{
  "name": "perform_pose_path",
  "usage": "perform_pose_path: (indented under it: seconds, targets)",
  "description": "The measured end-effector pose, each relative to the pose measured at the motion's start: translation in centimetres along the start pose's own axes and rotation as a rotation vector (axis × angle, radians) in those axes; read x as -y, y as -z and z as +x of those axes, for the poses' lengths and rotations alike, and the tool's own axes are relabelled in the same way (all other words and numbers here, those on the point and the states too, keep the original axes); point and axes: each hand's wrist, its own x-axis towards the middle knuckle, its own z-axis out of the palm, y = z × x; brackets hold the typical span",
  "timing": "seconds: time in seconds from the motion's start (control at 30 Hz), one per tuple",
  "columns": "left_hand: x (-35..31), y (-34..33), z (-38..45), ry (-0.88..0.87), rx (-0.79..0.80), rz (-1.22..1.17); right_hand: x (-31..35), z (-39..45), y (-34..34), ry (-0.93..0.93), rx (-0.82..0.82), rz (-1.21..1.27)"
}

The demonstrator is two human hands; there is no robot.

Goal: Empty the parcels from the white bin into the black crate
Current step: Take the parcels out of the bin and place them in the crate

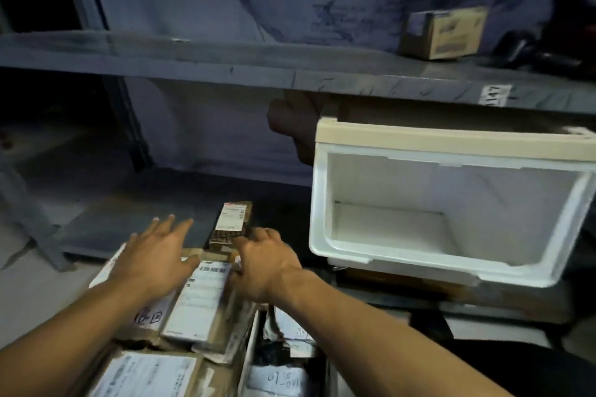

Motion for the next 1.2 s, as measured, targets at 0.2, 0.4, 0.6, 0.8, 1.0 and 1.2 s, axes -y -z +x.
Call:
perform_pose_path:
  seconds: [0.2, 0.4, 0.6, 0.8, 1.0, 1.2]
  targets:
    - [-2.7, 0.3, 1.1, -0.011, 0.002, 0.02, -2.8, 0.2, 0.1, -0.037, -0.002, 0.077]
    - [-3.6, 0.4, 5.4, 0.029, 0.057, 0.007, -4.8, 4.5, -0.5, -0.05, 0.019, 0.159]
    - [-4.3, -1.2, 11.5, 0.09, 0.128, -0.087, -7.0, 10.4, -2.1, -0.07, 0.018, 0.279]
    - [-4.4, -5.2, 17.7, 0.157, 0.199, -0.225, -8.8, 15.2, -4.3, -0.178, 0.067, 0.559]
    - [-4.6, -8.6, 22.0, 0.201, 0.252, -0.372, -9.5, 19.0, -6.8, -0.342, 0.06, 0.881]
    - [-3.5, -10.7, 23.9, 0.21, 0.315, -0.568, -9.4, 22.0, -9.5, -0.444, 0.069, 0.987]
